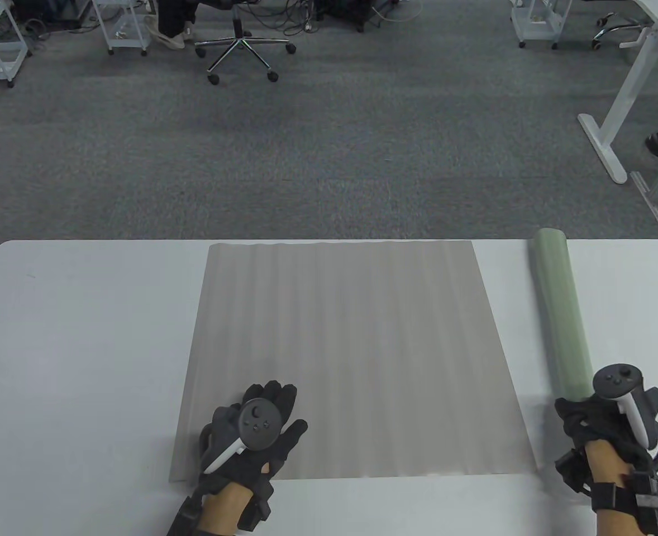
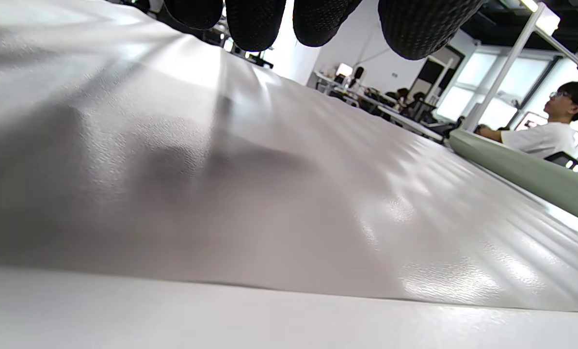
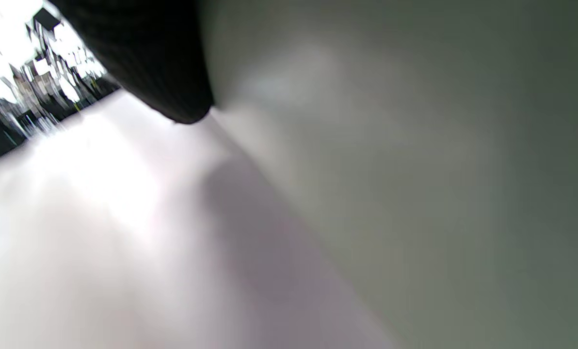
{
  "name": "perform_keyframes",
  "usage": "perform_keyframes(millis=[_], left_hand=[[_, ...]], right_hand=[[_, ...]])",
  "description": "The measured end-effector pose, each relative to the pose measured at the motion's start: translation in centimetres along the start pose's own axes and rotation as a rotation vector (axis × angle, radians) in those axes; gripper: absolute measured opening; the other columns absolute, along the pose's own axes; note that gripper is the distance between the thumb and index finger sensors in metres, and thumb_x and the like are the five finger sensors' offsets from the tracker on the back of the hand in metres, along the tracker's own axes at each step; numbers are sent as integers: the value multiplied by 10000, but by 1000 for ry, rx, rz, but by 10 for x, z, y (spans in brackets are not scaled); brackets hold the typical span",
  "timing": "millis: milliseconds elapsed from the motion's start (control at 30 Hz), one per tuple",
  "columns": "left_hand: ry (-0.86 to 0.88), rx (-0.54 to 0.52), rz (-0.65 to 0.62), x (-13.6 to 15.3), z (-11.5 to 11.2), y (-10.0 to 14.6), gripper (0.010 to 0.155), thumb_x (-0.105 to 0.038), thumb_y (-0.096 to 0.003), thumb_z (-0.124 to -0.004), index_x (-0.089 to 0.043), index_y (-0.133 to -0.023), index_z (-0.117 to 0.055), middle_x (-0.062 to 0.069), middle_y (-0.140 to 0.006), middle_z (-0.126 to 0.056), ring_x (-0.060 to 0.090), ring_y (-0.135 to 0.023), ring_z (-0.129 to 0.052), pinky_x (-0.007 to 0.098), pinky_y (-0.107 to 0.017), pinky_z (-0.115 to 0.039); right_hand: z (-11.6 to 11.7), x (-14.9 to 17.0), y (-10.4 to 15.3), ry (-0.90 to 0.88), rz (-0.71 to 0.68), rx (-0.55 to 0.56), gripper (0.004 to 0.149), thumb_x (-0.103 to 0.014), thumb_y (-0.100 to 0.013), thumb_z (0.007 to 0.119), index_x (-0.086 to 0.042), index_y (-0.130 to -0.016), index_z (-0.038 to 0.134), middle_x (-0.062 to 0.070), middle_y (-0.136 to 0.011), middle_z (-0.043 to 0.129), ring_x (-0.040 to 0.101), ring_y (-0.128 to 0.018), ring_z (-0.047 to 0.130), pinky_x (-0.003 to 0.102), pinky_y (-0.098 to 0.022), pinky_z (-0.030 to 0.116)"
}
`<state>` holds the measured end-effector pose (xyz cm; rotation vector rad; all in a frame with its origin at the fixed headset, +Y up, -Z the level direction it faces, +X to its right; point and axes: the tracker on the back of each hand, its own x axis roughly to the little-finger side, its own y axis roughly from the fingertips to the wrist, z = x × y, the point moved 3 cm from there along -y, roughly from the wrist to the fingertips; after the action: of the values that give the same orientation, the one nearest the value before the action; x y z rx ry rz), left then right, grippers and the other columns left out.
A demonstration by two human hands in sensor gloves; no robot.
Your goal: Unroll desk mats and stack together
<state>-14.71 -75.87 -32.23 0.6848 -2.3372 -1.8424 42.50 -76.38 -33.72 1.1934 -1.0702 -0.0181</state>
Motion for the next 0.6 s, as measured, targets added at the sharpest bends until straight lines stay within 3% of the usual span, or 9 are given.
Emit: perform_keyframes(millis=[133,367,500,600], left_hand=[[44,11,-20,-4,-2,0,740,-509,-602,-630,-148,-1224,-455,218,-1317,-401,590,-1153,-369,792,-710,-380],[135,19,-65,-9,-6,-2,744,-514,-600,-622,-144,-1222,-451,224,-1313,-417,614,-1140,-411,789,-709,-403],[231,-27,-82,-9,-2,-1,743,-507,-603,-615,-123,-1219,-454,238,-1296,-468,638,-1110,-503,771,-707,-466],[407,-58,-103,-6,1,1,736,-508,-607,-595,-107,-1212,-474,247,-1278,-521,632,-1077,-608,741,-693,-570]], right_hand=[[25,-14,13,-329,-62,-176,898,-437,-547,845,123,-1106,420,256,-914,803,320,-667,957,478,-475,857],[92,-80,69,-539,-239,-392,902,-417,-568,798,136,-1110,337,267,-954,746,339,-735,942,495,-523,851],[130,-115,102,-551,-290,-479,904,-405,-578,786,145,-1109,303,281,-972,713,357,-774,960,516,-550,869],[174,-146,135,-523,-337,-531,904,-395,-582,780,144,-1111,284,290,-984,690,373,-797,944,528,-569,851]])
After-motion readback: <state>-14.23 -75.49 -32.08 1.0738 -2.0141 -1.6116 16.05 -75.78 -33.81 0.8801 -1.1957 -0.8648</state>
